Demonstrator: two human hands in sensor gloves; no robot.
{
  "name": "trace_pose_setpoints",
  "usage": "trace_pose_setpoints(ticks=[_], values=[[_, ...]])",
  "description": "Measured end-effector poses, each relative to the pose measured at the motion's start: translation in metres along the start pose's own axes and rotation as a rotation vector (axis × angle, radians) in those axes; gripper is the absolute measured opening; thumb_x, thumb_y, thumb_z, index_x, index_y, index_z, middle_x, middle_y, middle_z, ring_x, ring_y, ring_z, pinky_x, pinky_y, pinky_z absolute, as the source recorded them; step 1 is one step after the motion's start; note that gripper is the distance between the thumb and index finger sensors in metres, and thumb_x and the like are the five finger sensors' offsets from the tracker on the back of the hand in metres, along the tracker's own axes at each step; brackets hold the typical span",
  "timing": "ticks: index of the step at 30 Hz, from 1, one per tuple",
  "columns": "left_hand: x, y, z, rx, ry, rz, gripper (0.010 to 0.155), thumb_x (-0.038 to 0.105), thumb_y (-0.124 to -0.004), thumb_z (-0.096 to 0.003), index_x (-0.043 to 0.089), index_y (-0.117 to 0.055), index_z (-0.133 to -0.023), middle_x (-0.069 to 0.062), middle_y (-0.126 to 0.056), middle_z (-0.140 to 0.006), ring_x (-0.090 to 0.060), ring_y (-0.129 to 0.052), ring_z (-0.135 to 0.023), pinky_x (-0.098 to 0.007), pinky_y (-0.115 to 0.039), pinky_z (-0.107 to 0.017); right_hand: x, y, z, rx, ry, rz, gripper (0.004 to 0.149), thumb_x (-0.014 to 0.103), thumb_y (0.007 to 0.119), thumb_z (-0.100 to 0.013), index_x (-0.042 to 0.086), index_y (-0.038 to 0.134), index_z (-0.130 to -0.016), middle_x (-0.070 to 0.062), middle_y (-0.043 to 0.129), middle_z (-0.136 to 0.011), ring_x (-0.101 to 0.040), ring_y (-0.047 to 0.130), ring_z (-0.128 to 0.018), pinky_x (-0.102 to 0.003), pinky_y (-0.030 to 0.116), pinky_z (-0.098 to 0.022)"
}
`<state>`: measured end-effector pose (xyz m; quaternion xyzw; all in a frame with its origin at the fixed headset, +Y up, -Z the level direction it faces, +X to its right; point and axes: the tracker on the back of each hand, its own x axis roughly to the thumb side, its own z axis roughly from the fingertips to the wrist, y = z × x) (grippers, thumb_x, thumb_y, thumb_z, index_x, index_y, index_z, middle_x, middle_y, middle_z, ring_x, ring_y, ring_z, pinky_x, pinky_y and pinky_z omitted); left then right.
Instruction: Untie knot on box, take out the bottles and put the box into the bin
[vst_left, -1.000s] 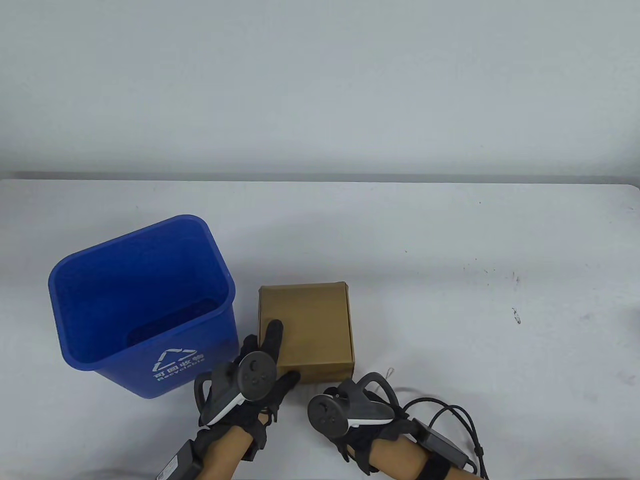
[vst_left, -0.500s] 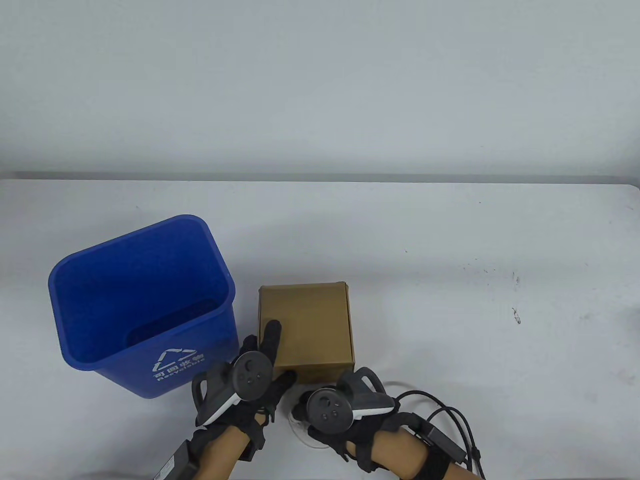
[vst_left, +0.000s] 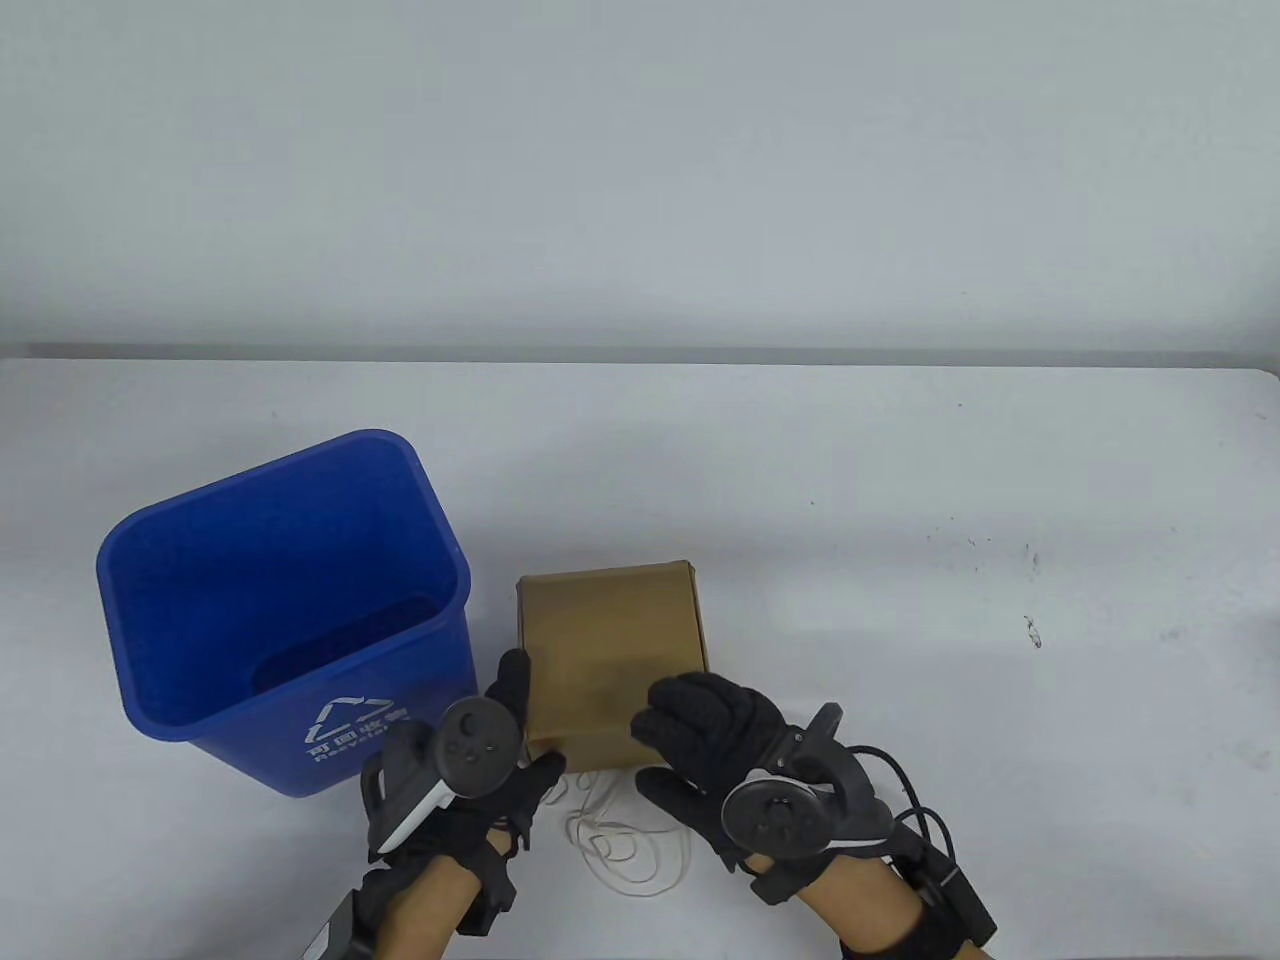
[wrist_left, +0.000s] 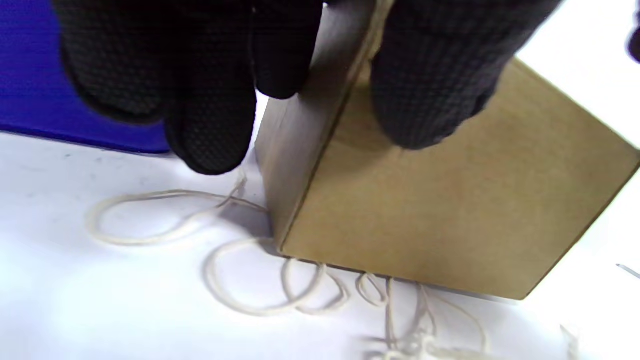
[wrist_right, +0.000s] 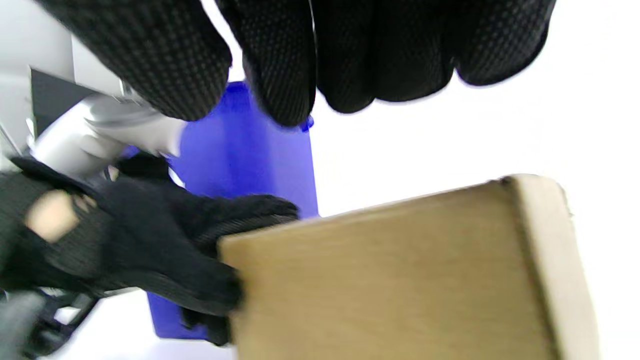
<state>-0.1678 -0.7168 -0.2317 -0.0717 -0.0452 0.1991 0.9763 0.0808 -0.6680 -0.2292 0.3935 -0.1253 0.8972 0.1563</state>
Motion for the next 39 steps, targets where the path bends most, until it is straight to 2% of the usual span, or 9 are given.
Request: trace_pose_setpoints(ticks=[2,5,8,16,23,27,32,36,39], values=[[-0.003,0.0,0.001,-0.054,0.039,0.004,0.096,0.041,-0.089,-0.0463,0.018,-0.022,-0.11,-0.013,-0.061,-0.109,-0.041,-0.099,-0.071,-0.055,-0.083,-0.051,-0.012,0.019,-0.005,0.15,0.086,0.013,0.069,0.046,0.074,-0.048,0.016,0.048,-0.105,-0.016,0.034,-0.112,-0.056,0.042,-0.096,-0.07,0.045,-0.064],[-0.008,-0.011,-0.004,-0.198,0.101,-0.062,0.09,0.039,-0.09,-0.046,0.017,-0.033,-0.112,-0.016,-0.058,-0.109,-0.042,-0.098,-0.071,-0.055,-0.082,-0.051,-0.025,0.045,-0.003,0.348,0.141,0.011,0.077,0.045,0.071,-0.05,0.017,0.028,-0.107,-0.015,0.015,-0.112,-0.056,0.02,-0.098,-0.071,0.04,-0.065],[-0.009,-0.022,-0.008,-0.243,0.125,-0.135,0.096,0.043,-0.091,-0.0447,0.018,-0.028,-0.112,-0.017,-0.047,-0.112,-0.038,-0.095,-0.07,-0.053,-0.081,-0.052,-0.026,0.047,0.001,0.278,0.114,0.039,0.077,0.044,0.071,-0.049,0.016,0.029,-0.107,-0.015,0.017,-0.112,-0.055,0.023,-0.098,-0.069,0.042,-0.065],[-0.011,-0.036,-0.017,-0.294,0.146,-0.195,0.103,0.05,-0.091,-0.0427,0.017,-0.022,-0.111,-0.019,-0.04,-0.112,-0.024,-0.098,-0.046,-0.044,-0.085,-0.041,-0.032,0.054,0.005,0.322,0.12,-0.024,0.083,0.045,0.07,-0.049,0.017,0.017,-0.106,-0.012,0.004,-0.109,-0.052,0.009,-0.097,-0.068,0.036,-0.067],[-0.004,-0.041,-0.014,-0.307,0.111,-0.191,0.091,0.055,-0.088,-0.0411,0.011,-0.048,-0.111,-0.025,-0.054,-0.101,-0.025,-0.094,-0.05,-0.046,-0.082,-0.044,-0.031,0.053,0.005,0.321,0.133,-0.003,0.081,0.044,0.07,-0.049,0.019,0.017,-0.106,-0.011,0.005,-0.109,-0.05,0.009,-0.098,-0.065,0.04,-0.067],[0.007,-0.047,-0.003,-0.425,0.069,-0.212,0.103,0.06,-0.085,-0.0395,0.002,-0.039,-0.11,-0.029,-0.048,-0.102,-0.03,-0.09,-0.057,-0.051,-0.078,-0.049,-0.032,0.051,0.004,0.307,0.134,0.036,0.077,0.041,0.07,-0.05,0.022,0.021,-0.106,-0.009,0.01,-0.11,-0.048,0.015,-0.099,-0.062,0.044,-0.067],[0.017,-0.051,0.003,-0.519,0.044,-0.297,0.101,0.059,-0.085,-0.0391,-0.002,-0.039,-0.106,-0.03,-0.051,-0.1,-0.032,-0.09,-0.058,-0.052,-0.078,-0.05,-0.034,0.051,0.004,0.303,0.14,0.017,0.075,0.039,0.069,-0.05,0.023,0.022,-0.106,-0.007,0.01,-0.11,-0.047,0.015,-0.099,-0.057,0.048,-0.066],[0.022,-0.049,0.007,-0.555,-0.041,-0.241,0.093,0.057,-0.086,-0.0395,0.005,-0.047,-0.107,-0.028,-0.062,-0.096,-0.033,-0.094,-0.055,-0.053,-0.08,-0.047,-0.034,0.049,0.003,0.296,0.139,0.028,0.072,0.037,0.068,-0.05,0.024,0.024,-0.106,-0.007,0.012,-0.111,-0.046,0.017,-0.099,-0.055,0.05,-0.066],[0.027,-0.056,0.006,-0.6,-0.106,-0.214,0.087,0.056,-0.085,-0.0411,0.023,-0.044,-0.111,-0.028,-0.058,-0.095,-0.033,-0.091,-0.058,-0.054,-0.077,-0.05,-0.035,0.048,0.002,0.294,0.14,0.016,0.071,0.036,0.068,-0.05,0.024,0.026,-0.106,-0.006,0.014,-0.111,-0.046,0.018,-0.099,-0.054,0.051,-0.066]])
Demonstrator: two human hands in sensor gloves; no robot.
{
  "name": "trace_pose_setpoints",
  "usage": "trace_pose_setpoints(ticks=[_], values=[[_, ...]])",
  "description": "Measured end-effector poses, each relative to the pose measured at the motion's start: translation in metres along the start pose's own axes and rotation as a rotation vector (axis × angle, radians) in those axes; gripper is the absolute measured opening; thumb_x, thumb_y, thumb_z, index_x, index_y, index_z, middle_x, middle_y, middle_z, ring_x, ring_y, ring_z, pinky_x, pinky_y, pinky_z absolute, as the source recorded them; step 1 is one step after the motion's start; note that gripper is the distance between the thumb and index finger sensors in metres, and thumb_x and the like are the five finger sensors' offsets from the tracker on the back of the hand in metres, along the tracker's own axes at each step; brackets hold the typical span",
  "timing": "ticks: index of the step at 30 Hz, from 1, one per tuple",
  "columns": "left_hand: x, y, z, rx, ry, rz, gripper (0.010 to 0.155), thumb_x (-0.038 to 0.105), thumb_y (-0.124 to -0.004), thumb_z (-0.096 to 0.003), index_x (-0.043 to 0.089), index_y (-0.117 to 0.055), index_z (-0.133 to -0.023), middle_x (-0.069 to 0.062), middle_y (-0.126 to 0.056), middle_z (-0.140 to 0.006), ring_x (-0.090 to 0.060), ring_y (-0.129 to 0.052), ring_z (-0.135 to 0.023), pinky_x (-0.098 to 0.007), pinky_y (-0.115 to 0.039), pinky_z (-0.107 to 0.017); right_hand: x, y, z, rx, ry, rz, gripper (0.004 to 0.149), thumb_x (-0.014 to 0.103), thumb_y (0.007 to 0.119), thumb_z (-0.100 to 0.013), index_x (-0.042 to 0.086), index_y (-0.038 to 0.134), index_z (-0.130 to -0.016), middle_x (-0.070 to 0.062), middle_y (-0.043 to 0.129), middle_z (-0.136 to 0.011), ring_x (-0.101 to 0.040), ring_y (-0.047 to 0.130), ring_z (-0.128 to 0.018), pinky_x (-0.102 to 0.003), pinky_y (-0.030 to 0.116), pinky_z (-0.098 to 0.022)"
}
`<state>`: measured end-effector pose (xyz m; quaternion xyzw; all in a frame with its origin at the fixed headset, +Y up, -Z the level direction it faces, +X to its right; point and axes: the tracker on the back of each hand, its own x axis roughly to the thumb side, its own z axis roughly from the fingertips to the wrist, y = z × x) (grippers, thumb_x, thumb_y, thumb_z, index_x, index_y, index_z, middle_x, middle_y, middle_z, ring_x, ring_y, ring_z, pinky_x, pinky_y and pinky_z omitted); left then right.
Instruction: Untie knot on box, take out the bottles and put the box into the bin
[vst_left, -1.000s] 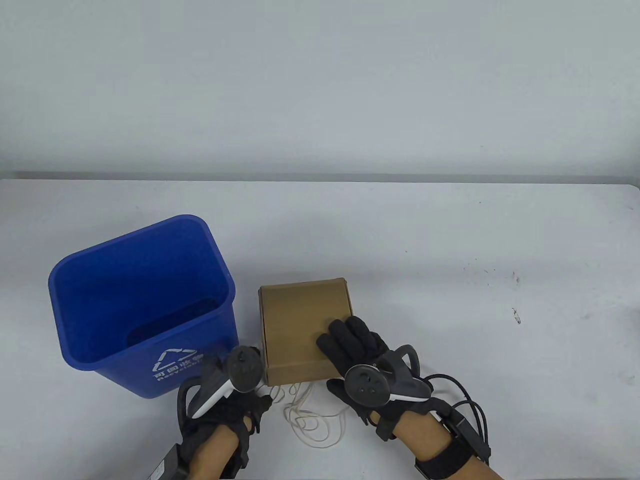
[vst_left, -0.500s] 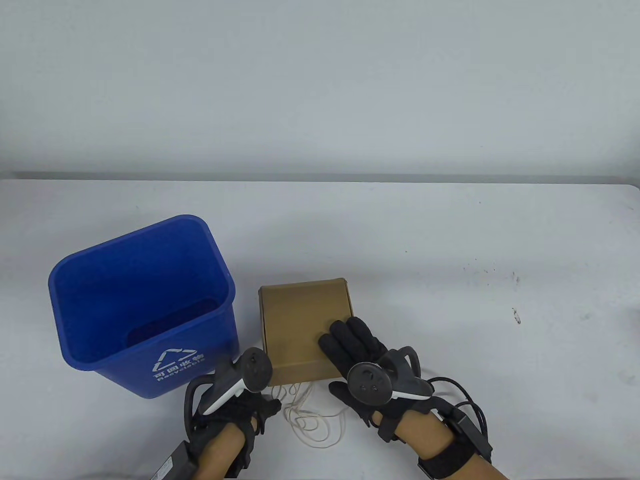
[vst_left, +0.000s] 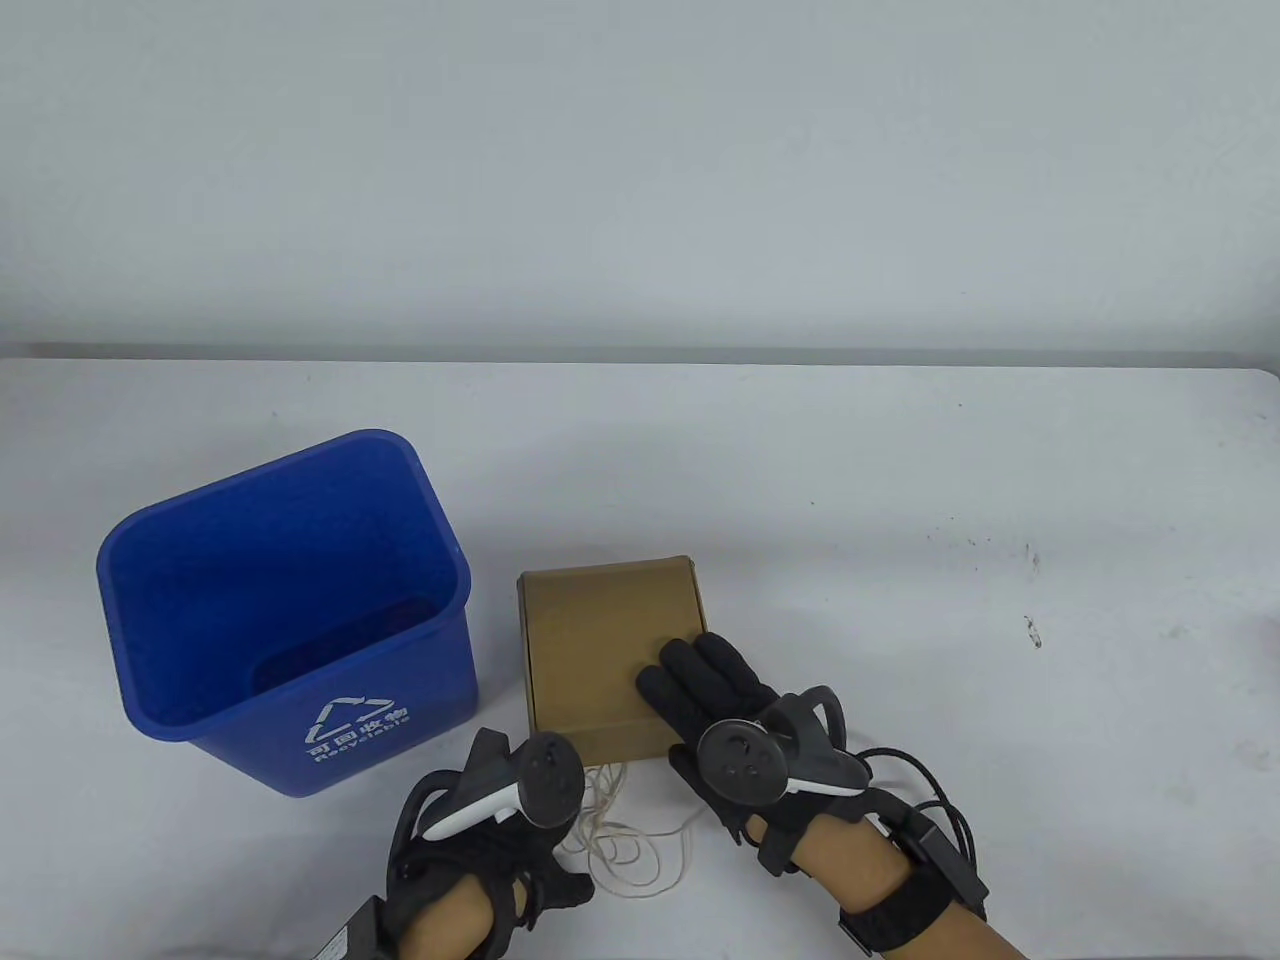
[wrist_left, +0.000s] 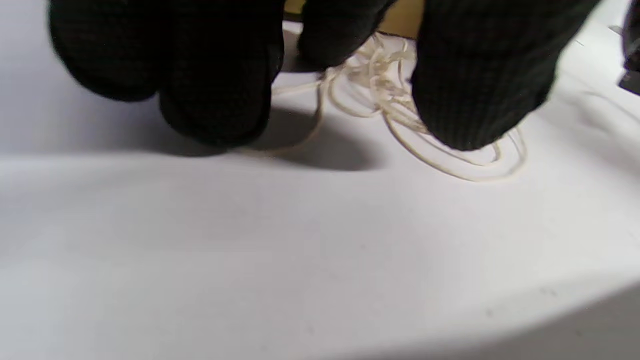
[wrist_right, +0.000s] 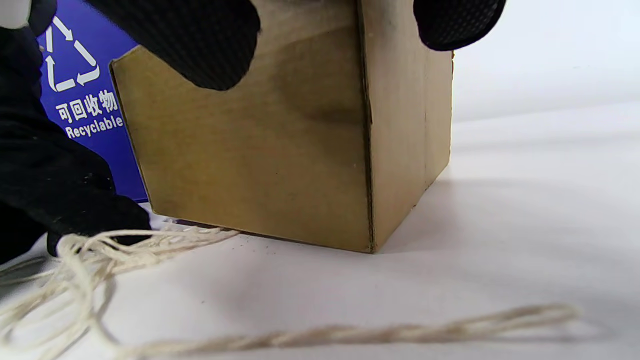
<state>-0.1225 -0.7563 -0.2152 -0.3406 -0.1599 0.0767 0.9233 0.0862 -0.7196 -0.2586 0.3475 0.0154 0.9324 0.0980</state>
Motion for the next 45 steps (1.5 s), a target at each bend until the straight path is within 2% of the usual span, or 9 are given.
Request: trace_pose_setpoints(ticks=[14,20,25,30,33,36,38,40,45], values=[[0.054,-0.011,-0.023,0.105,-0.092,-0.287,0.086,0.059,-0.08,-0.0421,0.033,-0.036,-0.111,-0.025,-0.063,-0.086,-0.026,-0.091,-0.052,-0.05,-0.078,-0.049,0.002,-0.004,-0.003,0.011,0.001,-0.032,0.068,0.035,0.068,-0.05,0.024,0.032,-0.106,-0.007,0.018,-0.111,-0.046,0.022,-0.098,-0.054,0.051,-0.065],[0.07,-0.01,-0.025,0.155,-0.164,-0.351,0.088,0.06,-0.076,-0.0421,0.03,-0.032,-0.112,-0.021,-0.063,-0.091,-0.025,-0.091,-0.055,-0.051,-0.078,-0.052,-0.004,-0.008,-0.001,0.043,-0.024,-0.095,0.067,0.036,0.068,-0.05,0.023,0.033,-0.107,-0.007,0.02,-0.112,-0.046,0.022,-0.099,-0.057,0.05,-0.066],[0.044,0.022,0.019,0.377,-0.29,-0.102,0.071,0.049,-0.081,-0.0451,0.018,-0.066,-0.107,-0.017,-0.081,-0.091,-0.032,-0.101,-0.057,-0.051,-0.083,-0.048,-0.012,-0.025,0.016,-0.048,0.02,-0.133,0.073,0.04,0.07,-0.05,0.017,0.03,-0.107,-0.013,0.02,-0.112,-0.053,0.029,-0.098,-0.066,0.044,-0.065],[0.02,0.048,0.063,0.648,-0.39,0.073,0.057,0.043,-0.083,-0.0476,0.016,-0.081,-0.098,-0.015,-0.093,-0.08,-0.03,-0.105,-0.045,-0.049,-0.087,-0.039,0.001,-0.061,0.035,-0.162,0.063,-0.036,0.059,0.042,0.074,-0.048,0.007,0.064,-0.095,-0.019,0.065,-0.097,-0.048,0.072,-0.079,-0.057,0.067,-0.054],[0.016,0.054,0.079,0.85,-0.429,0.063,0.051,0.041,-0.085,-0.0474,0.016,-0.088,-0.092,-0.014,-0.097,-0.072,-0.028,-0.106,-0.037,-0.046,-0.089,-0.033,0.017,-0.058,0.038,0.022,0.09,-0.003,0.049,0.044,0.074,-0.049,0.009,0.083,-0.082,-0.016,0.086,-0.082,-0.044,0.089,-0.064,-0.051,0.077,-0.044],[0.019,0.051,0.082,1.03,-0.382,-0.072,0.064,0.044,-0.087,-0.0458,0.021,-0.073,-0.104,-0.013,-0.079,-0.093,-0.032,-0.095,-0.065,-0.05,-0.08,-0.051,0.03,-0.033,0.035,0.168,0.189,0.116,0.054,0.048,0.072,-0.049,0.008,0.081,-0.084,-0.016,0.083,-0.085,-0.044,0.088,-0.067,-0.052,0.077,-0.046],[0.024,0.048,0.07,0.996,-0.276,-0.205,0.079,0.05,-0.088,-0.0432,0.024,-0.057,-0.111,-0.014,-0.056,-0.109,-0.041,-0.072,-0.093,-0.061,-0.063,-0.068,0.034,-0.012,0.03,0.234,0.266,0.187,0.06,0.051,0.069,-0.048,0.006,0.077,-0.087,-0.018,0.08,-0.088,-0.046,0.085,-0.07,-0.052,0.075,-0.047],[0.026,0.047,0.049,0.819,-0.195,-0.258,0.089,0.055,-0.085,-0.0437,0.025,-0.041,-0.116,-0.014,-0.032,-0.117,-0.048,-0.044,-0.107,-0.067,-0.045,-0.075,0.033,0.008,0.025,0.319,0.323,0.205,0.066,0.054,0.067,-0.048,0.004,0.074,-0.09,-0.02,0.075,-0.091,-0.048,0.082,-0.072,-0.053,0.074,-0.048],[0.022,0.038,0.012,0.534,-0.132,-0.208,0.098,0.057,-0.081,-0.0451,0.029,-0.017,-0.114,-0.014,-0.01,-0.118,-0.055,-0.012,-0.109,-0.075,-0.02,-0.073,0.031,0.03,0.018,0.344,0.409,0.241,0.081,0.063,0.063,-0.046,-0.002,0.064,-0.095,-0.027,0.063,-0.096,-0.052,0.074,-0.077,-0.055,0.07,-0.051]])
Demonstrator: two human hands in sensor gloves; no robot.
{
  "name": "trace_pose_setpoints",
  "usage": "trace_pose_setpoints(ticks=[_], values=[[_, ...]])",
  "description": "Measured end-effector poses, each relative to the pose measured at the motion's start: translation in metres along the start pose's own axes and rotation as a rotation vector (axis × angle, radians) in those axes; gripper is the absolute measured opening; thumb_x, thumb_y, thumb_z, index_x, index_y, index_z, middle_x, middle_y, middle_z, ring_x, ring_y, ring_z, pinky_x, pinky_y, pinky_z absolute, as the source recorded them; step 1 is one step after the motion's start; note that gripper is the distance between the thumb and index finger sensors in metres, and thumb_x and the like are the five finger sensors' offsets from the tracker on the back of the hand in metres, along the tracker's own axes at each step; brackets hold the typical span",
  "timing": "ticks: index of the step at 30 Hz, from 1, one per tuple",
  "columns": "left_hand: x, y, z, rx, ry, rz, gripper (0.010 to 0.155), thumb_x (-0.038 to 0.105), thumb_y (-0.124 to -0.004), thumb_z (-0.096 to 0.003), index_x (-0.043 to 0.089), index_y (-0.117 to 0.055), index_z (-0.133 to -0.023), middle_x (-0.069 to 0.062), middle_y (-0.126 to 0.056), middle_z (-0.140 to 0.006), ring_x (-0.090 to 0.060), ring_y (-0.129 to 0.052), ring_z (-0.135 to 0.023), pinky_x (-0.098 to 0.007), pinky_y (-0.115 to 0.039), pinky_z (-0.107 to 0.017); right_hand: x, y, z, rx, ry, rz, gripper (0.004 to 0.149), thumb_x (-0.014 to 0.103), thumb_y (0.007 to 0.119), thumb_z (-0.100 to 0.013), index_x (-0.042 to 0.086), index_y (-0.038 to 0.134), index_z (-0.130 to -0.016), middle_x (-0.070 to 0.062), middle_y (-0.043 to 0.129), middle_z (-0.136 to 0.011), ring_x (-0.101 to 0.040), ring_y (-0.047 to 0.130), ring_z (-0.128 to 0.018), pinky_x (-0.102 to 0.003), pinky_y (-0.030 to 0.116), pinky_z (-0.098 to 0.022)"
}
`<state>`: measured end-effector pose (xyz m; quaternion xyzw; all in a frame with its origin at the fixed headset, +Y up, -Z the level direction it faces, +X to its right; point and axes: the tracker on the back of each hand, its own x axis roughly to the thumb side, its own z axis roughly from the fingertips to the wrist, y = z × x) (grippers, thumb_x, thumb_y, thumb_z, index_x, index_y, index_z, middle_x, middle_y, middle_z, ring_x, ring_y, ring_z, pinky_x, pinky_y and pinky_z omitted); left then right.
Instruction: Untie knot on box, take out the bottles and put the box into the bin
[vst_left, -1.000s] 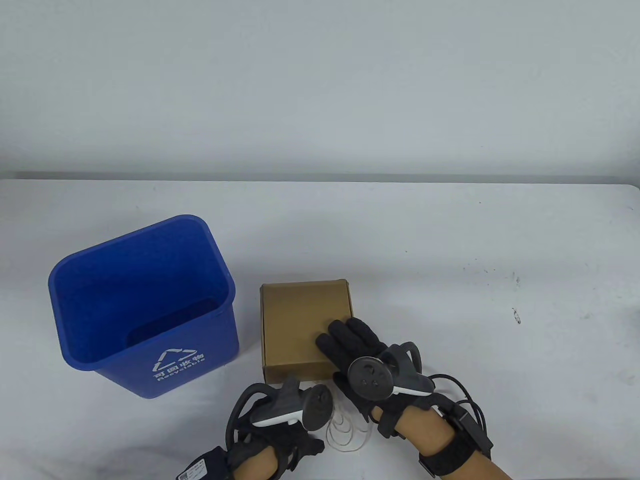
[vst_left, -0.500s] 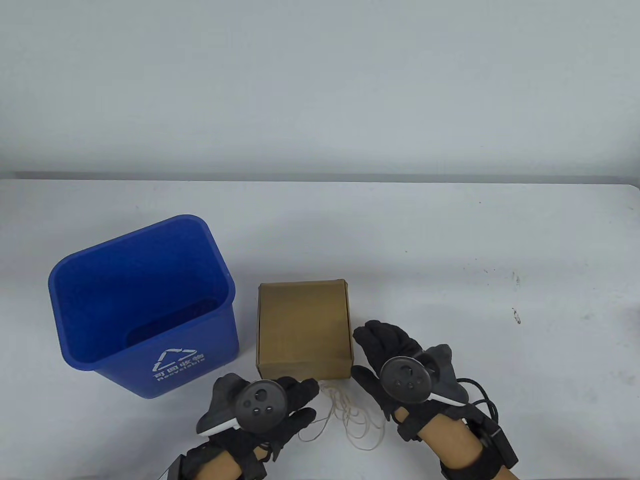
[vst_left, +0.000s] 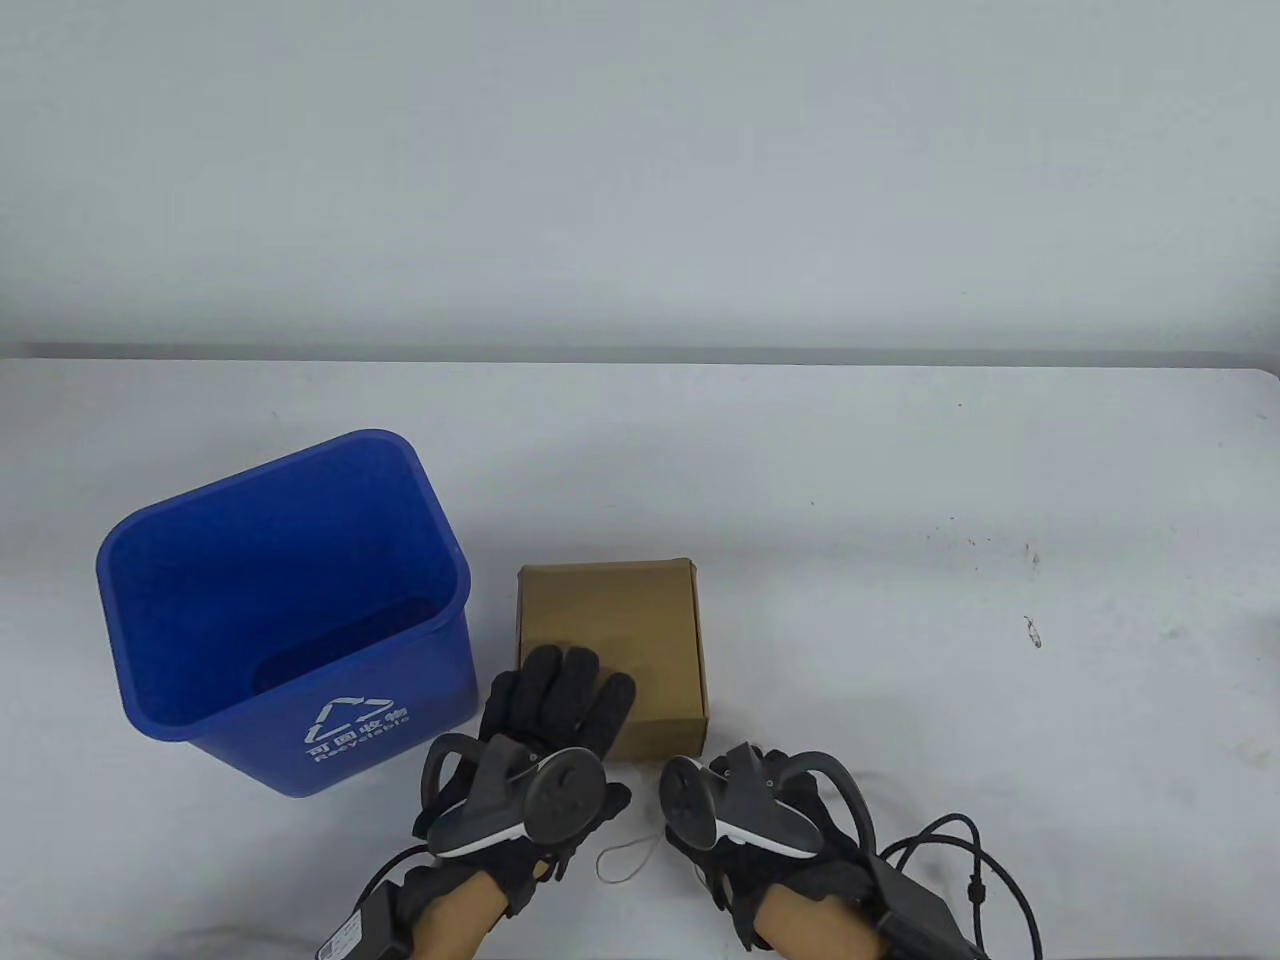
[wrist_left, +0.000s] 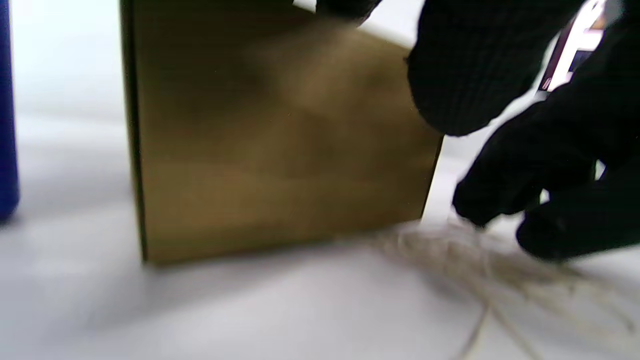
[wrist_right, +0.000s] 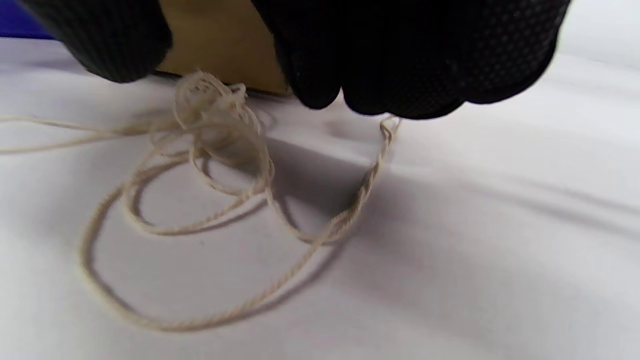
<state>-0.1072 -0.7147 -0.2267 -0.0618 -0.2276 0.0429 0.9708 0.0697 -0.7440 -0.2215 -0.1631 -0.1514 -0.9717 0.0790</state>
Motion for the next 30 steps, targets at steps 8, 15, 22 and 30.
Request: trace_pose_setpoints(ticks=[8,15,22,30], values=[[0.004,-0.004,0.0,-0.021,0.007,-0.023,0.1,0.056,-0.078,-0.0467,0.028,-0.006,-0.111,-0.014,0.001,-0.115,-0.055,-0.002,-0.107,-0.076,-0.014,-0.071,-0.001,0.022,-0.025,-0.028,0.067,-0.175,0.096,0.07,0.061,-0.043,-0.008,0.041,-0.096,-0.03,0.027,-0.102,-0.059,0.04,-0.088,-0.064,0.048,-0.062],[-0.002,-0.002,0.003,-0.008,0.005,0.035,0.098,0.055,-0.078,-0.0471,0.03,-0.009,-0.112,-0.012,-0.001,-0.115,-0.052,-0.002,-0.108,-0.077,-0.014,-0.07,-0.013,0.014,-0.029,-0.036,0.086,-0.256,0.068,0.048,0.074,-0.047,0.0,0.056,-0.091,-0.023,0.045,-0.098,-0.051,0.054,-0.082,-0.055,0.057,-0.057],[-0.006,-0.001,0.009,0.032,0.056,0.024,0.096,0.055,-0.078,-0.047,0.03,-0.012,-0.112,-0.011,-0.004,-0.116,-0.049,-0.007,-0.11,-0.08,-0.026,-0.072,-0.027,0.004,-0.033,-0.082,0.084,-0.224,0.039,0.029,0.082,-0.047,0.01,0.077,-0.08,-0.015,0.073,-0.084,-0.04,0.08,-0.064,-0.045,0.073,-0.045],[-0.007,-0.002,0.011,0.039,0.06,0.016,0.096,0.055,-0.078,-0.0468,0.029,-0.011,-0.112,-0.01,-0.004,-0.116,-0.047,-0.006,-0.11,-0.078,-0.026,-0.073,-0.049,0.004,-0.041,-0.078,0.16,-0.141,0.038,0.029,0.079,-0.048,0.008,0.076,-0.08,-0.017,0.074,-0.082,-0.04,0.081,-0.062,-0.045,0.074,-0.043]])
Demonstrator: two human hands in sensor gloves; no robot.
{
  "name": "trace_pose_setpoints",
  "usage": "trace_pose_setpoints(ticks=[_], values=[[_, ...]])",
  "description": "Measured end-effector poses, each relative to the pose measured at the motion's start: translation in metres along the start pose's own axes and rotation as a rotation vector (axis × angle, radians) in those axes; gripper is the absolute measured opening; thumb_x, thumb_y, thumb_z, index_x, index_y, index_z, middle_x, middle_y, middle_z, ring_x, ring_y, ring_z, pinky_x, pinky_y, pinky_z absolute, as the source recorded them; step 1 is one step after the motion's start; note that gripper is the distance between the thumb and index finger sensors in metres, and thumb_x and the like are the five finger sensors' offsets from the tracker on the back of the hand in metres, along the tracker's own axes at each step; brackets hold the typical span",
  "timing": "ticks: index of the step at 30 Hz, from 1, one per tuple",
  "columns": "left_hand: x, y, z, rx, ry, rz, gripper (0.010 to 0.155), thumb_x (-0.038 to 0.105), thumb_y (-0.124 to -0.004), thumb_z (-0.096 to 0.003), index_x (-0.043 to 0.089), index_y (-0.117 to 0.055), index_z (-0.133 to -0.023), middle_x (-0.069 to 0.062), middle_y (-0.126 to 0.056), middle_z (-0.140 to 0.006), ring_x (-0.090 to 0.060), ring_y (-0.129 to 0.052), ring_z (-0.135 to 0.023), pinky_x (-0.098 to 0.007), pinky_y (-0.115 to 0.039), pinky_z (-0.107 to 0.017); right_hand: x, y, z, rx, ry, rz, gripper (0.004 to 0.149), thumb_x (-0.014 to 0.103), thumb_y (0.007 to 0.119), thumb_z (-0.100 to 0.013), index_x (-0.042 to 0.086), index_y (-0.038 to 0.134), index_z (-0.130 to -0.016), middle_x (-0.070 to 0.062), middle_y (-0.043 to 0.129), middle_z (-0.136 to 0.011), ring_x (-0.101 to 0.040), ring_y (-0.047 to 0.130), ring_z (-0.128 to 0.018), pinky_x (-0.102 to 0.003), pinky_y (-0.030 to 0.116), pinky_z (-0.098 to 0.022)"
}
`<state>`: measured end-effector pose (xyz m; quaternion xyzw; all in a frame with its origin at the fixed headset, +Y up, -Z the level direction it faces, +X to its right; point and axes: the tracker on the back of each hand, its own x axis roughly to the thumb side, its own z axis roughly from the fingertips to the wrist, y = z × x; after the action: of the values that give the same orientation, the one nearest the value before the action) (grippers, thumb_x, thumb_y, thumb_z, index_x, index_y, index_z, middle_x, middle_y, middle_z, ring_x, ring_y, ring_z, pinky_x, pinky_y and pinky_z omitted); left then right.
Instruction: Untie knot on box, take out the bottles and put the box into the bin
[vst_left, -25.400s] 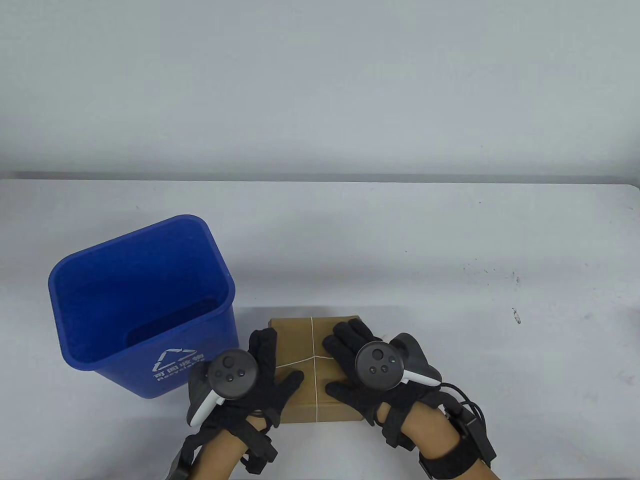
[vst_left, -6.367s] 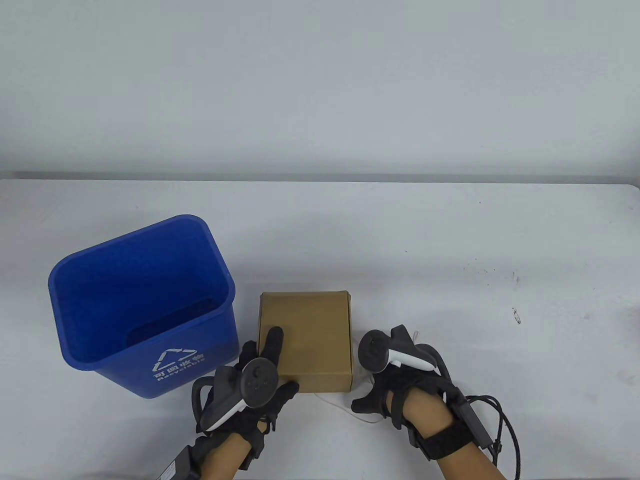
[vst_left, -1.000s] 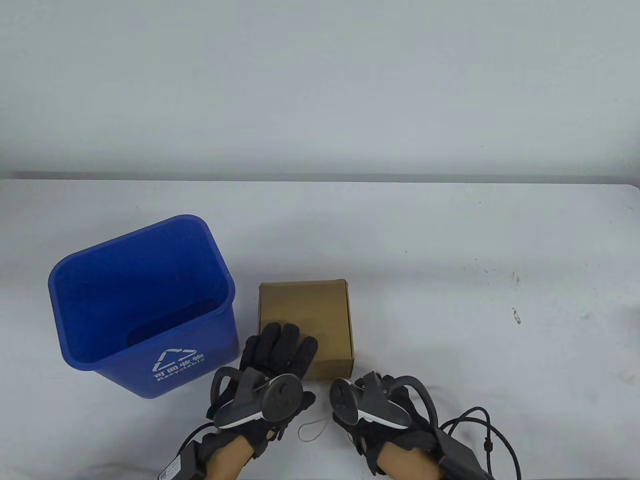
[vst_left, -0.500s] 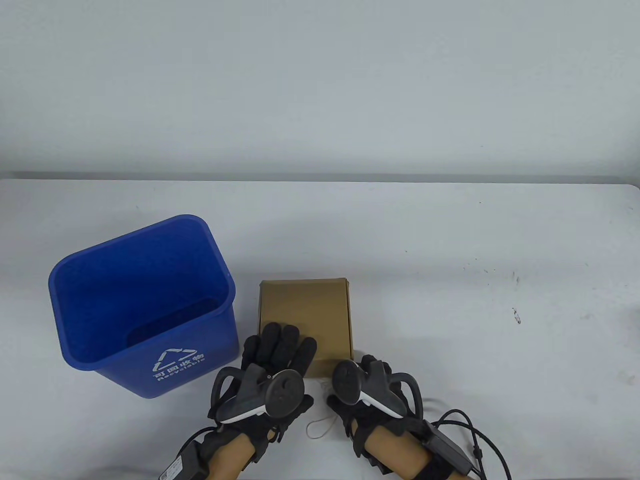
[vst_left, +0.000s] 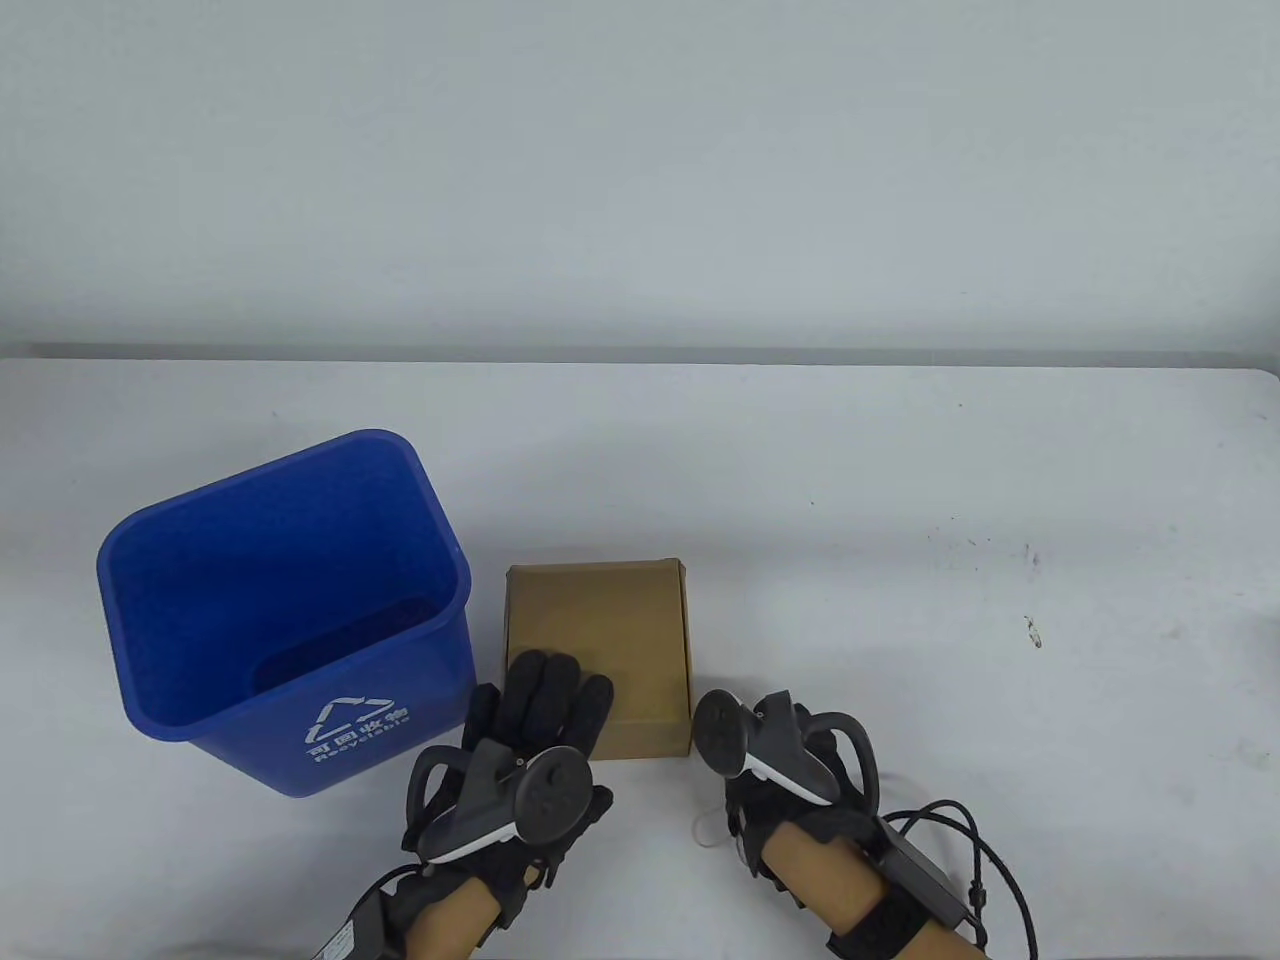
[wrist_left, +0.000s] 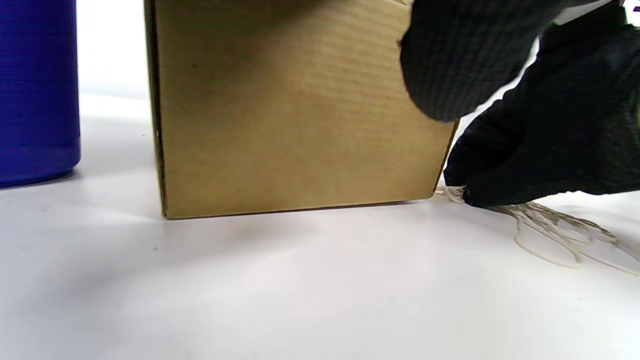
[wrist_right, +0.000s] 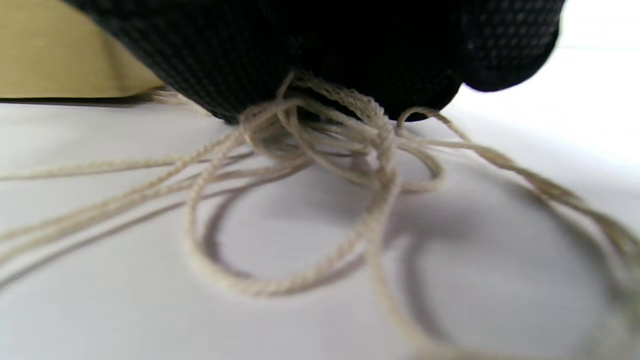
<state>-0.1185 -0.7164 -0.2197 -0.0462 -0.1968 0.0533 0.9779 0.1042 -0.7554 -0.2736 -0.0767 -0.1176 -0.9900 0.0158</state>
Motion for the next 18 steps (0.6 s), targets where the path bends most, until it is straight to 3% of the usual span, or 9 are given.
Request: trace_pose_setpoints(ticks=[18], values=[[-0.004,0.002,0.005,-0.019,0.006,0.027,0.095,0.054,-0.078,-0.0468,0.029,-0.014,-0.113,-0.009,-0.006,-0.116,-0.046,-0.007,-0.111,-0.077,-0.028,-0.073,-0.083,-0.007,-0.036,-0.018,0.301,-0.087,0.037,0.029,0.078,-0.049,0.007,0.077,-0.078,-0.017,0.075,-0.08,-0.039,0.08,-0.061,-0.045,0.073,-0.043]])
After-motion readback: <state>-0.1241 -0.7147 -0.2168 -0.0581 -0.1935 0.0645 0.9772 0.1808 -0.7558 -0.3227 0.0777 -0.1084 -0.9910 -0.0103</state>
